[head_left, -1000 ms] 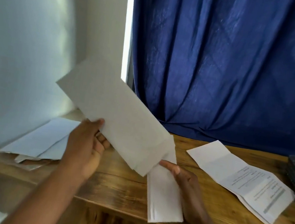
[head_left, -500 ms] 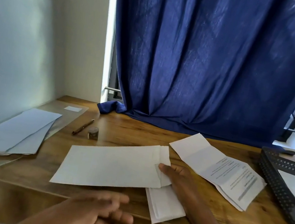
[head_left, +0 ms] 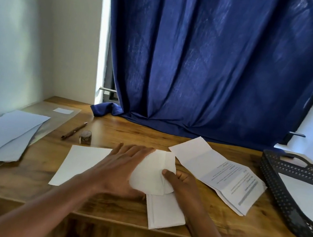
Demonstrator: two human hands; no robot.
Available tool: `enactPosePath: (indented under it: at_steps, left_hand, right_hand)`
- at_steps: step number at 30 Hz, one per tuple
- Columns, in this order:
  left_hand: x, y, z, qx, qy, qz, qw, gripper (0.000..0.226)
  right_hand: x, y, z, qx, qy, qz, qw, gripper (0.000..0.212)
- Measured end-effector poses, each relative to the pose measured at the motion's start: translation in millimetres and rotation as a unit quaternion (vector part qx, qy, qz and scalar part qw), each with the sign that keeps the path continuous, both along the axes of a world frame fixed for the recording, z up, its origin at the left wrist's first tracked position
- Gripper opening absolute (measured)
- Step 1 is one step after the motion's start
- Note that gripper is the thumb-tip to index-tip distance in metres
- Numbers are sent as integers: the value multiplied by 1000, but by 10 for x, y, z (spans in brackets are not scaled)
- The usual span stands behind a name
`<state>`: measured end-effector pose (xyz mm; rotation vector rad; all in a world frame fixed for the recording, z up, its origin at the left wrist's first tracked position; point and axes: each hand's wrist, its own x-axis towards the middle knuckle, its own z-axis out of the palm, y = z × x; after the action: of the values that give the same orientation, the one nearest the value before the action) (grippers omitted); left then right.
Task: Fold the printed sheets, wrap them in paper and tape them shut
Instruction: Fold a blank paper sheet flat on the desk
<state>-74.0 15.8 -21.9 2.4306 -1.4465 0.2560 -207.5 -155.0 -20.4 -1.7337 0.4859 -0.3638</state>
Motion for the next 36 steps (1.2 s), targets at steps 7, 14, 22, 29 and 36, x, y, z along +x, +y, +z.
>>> enactPosePath:
  at_steps: [7,14,22,29,36]
  left_hand:
    - [31,101,-255,-57,26,-15,998,114]
    - [-24,130,-239,-89,-37,-15,995,115]
    - [-56,131,-231,-100,-42,-16,994,114]
    - [-79,125,-206,-128,-64,-30,989,109]
    - [-48,115,-237,-120,-59,-18,991,113]
  right_hand:
    - [39,-29,-16,11,20,15,1000,13]
    - [52,-15,-41,-26,-1,34,999,10]
    - [110,44,-32,-39,17,39,998,19]
    - [181,45,-64,-49,45,9,998,27]
    - [205,84,-43,-57,57,-8,997,33]
